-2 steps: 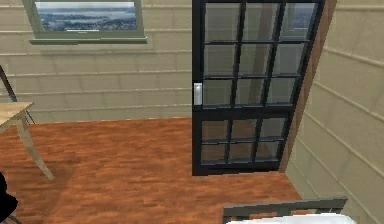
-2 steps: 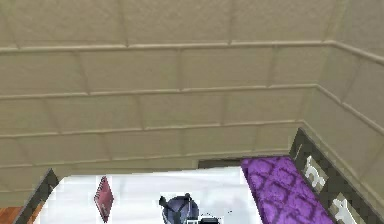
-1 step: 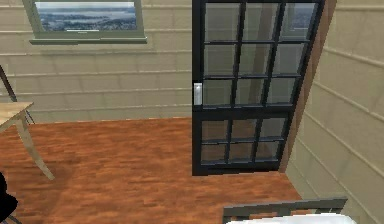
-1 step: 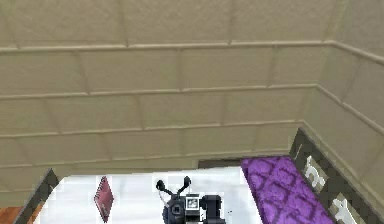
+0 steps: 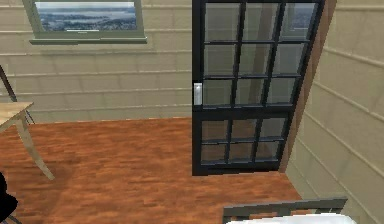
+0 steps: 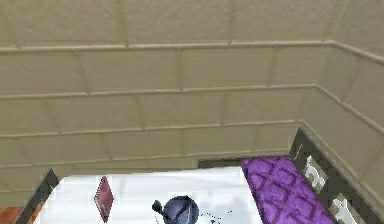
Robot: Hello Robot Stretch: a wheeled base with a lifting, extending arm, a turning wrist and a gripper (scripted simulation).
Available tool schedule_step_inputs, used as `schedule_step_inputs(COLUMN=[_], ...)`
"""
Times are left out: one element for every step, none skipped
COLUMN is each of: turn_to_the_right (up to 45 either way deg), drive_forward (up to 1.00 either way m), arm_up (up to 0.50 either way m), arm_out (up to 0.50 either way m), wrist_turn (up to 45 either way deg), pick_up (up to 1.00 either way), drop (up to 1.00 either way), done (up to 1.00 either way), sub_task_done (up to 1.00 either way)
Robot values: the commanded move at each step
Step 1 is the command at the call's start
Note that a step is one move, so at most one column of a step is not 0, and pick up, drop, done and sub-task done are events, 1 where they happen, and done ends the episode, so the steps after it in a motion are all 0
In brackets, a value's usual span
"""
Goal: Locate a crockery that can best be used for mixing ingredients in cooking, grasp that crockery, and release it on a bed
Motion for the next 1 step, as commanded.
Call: schedule_step_inputs(turn_to_the_right=[0.0], drive_forward=[0.0], arm_up=[0.0], arm_out=[0.0], wrist_turn=[0.0], pick_up=[0.0], drop=[0.0], done=[1.0], sub_task_done=[0.0])
